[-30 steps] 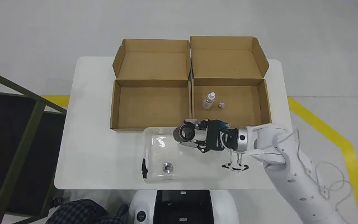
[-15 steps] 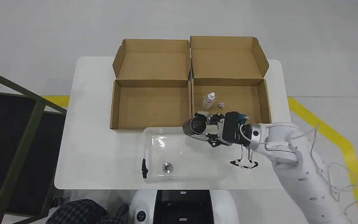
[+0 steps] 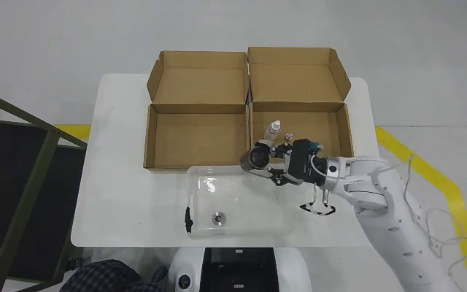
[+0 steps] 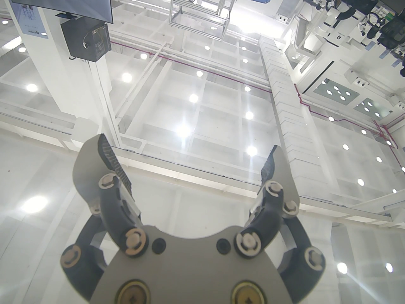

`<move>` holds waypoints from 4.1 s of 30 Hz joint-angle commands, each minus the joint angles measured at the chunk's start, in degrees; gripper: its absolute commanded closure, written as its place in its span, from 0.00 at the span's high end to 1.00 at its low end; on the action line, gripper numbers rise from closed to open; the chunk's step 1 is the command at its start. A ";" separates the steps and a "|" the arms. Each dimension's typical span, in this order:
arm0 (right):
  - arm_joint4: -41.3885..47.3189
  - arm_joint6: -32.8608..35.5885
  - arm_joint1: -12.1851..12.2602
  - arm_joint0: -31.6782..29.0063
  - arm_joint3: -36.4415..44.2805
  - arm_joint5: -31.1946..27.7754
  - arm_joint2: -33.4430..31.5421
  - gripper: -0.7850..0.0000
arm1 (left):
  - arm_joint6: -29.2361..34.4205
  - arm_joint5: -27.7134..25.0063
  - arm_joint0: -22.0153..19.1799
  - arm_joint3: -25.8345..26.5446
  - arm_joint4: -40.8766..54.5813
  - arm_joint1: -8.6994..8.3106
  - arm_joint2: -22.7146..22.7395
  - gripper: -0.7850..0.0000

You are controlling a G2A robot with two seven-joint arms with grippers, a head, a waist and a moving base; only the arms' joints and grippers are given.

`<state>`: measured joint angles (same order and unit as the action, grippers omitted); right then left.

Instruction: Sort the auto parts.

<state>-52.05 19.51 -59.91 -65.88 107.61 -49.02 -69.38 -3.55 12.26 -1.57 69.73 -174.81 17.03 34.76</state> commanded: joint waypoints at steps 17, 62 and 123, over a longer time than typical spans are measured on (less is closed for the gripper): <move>-6.90 2.24 -2.99 10.83 -6.90 11.35 12.29 0.00 | 0.00 0.00 0.00 0.00 0.00 0.00 0.00 1.00; -11.00 11.51 -9.65 22.38 -23.37 18.80 25.87 0.43 | 0.00 0.00 0.00 0.00 0.00 0.00 0.00 1.00; -20.28 14.59 -3.92 1.42 1.66 -2.61 16.69 0.73 | 0.00 0.00 0.00 0.00 0.00 0.00 0.00 1.00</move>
<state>-71.93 34.15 -63.88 -64.42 109.49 -51.44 -52.72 -3.55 12.26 -1.57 69.73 -174.81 17.03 34.76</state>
